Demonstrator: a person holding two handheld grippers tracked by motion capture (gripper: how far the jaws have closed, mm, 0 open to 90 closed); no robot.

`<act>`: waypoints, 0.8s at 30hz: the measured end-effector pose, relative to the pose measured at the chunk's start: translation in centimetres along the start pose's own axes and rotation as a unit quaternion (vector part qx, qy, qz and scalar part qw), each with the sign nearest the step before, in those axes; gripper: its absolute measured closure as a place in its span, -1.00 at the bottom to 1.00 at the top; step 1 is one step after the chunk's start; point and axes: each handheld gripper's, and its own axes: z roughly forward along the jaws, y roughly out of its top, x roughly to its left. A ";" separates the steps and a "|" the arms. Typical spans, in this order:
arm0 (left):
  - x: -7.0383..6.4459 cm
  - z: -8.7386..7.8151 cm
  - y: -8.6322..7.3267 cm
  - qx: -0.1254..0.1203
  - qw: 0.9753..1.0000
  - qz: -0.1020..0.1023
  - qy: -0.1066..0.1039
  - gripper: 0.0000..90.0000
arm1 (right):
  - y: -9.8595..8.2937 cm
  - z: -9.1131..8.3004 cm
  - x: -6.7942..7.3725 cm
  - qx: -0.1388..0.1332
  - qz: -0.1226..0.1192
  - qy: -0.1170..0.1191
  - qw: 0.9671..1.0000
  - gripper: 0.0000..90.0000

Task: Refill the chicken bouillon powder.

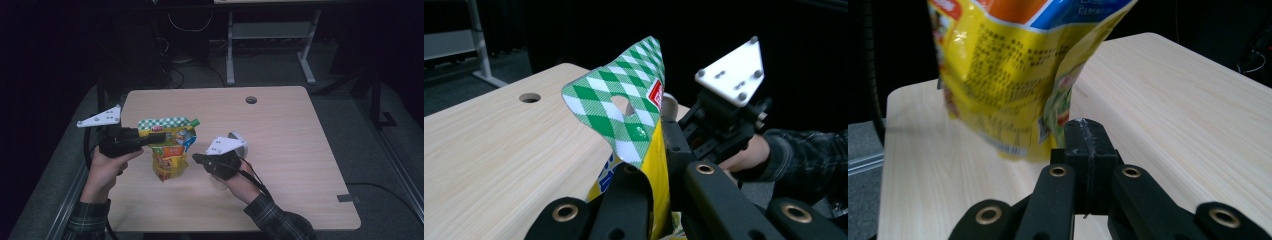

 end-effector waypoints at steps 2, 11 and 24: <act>-0.2 0.0 0.2 -0.001 1.000 0.002 -0.004 1.00 | 0.2 0.5 0.1 0.001 -0.002 -0.001 1.000 1.00; -0.6 0.4 0.4 0.001 1.000 0.007 -0.009 1.00 | 0.6 2.2 0.7 0.004 -0.004 -0.004 1.000 1.00; -0.6 0.8 1.0 0.006 1.000 0.009 -0.011 1.00 | 0.0 2.8 1.9 -0.011 -0.006 -0.029 0.999 1.00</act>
